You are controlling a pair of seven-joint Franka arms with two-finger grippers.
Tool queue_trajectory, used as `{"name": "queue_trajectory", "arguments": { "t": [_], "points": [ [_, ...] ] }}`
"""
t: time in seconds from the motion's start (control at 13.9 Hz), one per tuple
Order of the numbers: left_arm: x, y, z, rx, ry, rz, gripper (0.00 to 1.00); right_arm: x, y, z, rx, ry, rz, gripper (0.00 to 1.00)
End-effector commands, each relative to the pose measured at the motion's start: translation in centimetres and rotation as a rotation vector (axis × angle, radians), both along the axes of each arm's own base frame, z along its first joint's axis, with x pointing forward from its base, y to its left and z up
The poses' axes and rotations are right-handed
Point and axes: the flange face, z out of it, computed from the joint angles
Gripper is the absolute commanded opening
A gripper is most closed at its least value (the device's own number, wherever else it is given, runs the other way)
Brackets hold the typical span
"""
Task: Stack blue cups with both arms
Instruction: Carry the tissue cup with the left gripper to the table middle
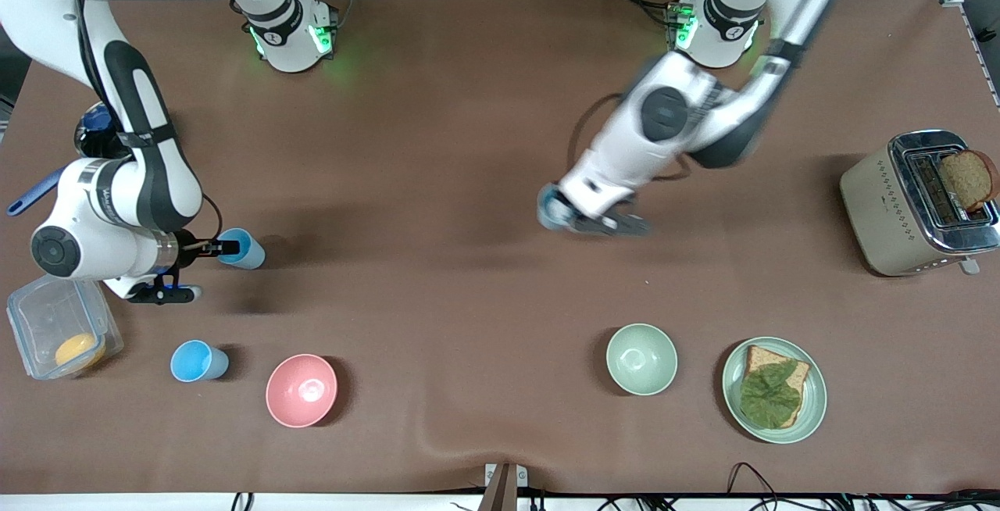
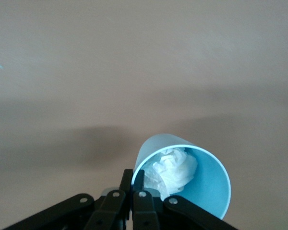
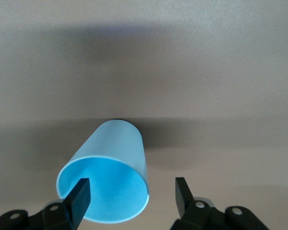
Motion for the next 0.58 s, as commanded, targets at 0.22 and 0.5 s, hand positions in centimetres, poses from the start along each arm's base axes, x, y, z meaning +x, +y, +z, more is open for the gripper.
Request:
{"name": "queue_trajectory", "arguments": {
  "t": [0.22,0.5],
  "points": [
    [-3.2,-10.1,-6.0,0.054,0.036,0.056,0.00,-0.4,-0.6,-0.9,0.013,-0.001,-0.018,0.00],
    [-3.9,-11.6,-8.9,0.068,0.036,0.028,0.00,-0.6,-0.6,-1.0,0.012,-0.004,-0.018,0.00]
  ]
}}
